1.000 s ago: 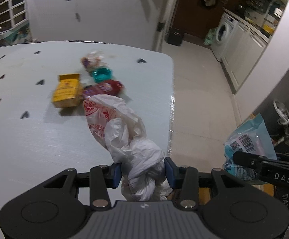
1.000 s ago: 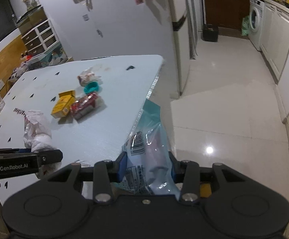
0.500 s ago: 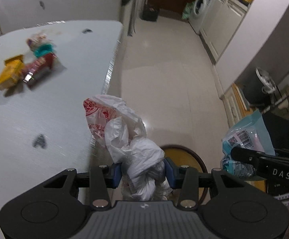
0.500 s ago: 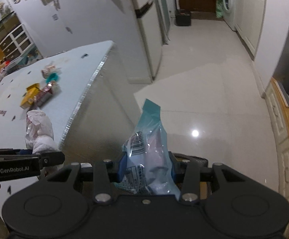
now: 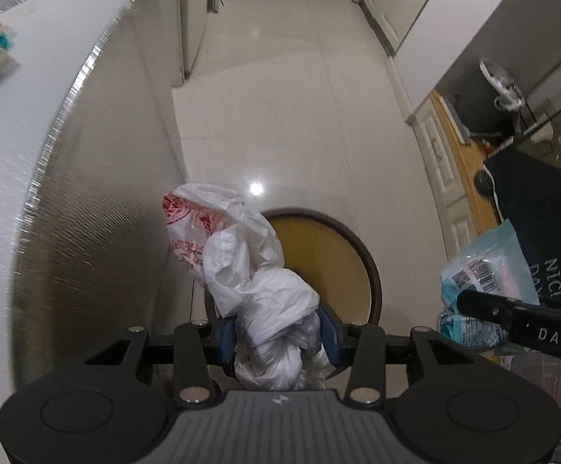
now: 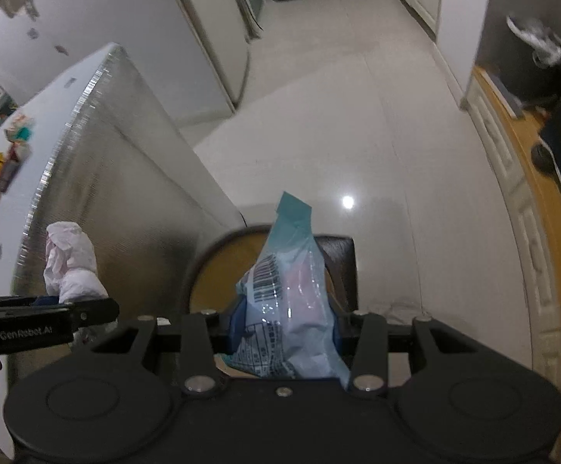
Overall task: Collect trash
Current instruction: 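Carry the white bags and blue-white packet in both tools over the trash bin, then open both tools to drop the white bags and packet into the bin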
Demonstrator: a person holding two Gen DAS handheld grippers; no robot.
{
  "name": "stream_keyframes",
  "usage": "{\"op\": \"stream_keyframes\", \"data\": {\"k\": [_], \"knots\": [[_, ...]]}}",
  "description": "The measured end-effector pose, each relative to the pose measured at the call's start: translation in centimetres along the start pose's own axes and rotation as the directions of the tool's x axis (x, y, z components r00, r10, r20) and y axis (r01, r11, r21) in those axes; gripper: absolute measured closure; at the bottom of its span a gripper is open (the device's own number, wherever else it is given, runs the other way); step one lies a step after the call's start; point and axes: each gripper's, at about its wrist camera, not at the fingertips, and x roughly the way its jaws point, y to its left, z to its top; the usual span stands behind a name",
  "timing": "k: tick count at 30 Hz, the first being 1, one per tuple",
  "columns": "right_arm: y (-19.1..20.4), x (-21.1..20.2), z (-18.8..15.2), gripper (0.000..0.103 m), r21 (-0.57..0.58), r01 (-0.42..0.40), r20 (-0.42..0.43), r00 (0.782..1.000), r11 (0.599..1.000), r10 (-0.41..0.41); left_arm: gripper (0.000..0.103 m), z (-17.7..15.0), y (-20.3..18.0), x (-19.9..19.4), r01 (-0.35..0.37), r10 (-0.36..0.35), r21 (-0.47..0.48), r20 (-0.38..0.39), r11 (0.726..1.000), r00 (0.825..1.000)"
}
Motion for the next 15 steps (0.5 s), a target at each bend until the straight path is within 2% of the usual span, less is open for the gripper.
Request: {"op": "stream_keyframes", "data": {"k": [8, 15], "knots": [[-1.8, 5.1, -1.8, 0.06, 0.077, 0.001, -0.116, 0.993, 0.997, 0.008, 0.058, -0.4, -0.5, 4.5, -0.021, 0.024, 0.027, -0.098, 0.999, 0.995], [-2.8, 10.6, -2.3, 0.058, 0.225, -0.027, -0.203, 0.976, 0.974, 0.074, 0.058, 0.0, 0.3, 7.3, 0.003, -0.003, -0.005, -0.109, 1.0, 0.994]]}}
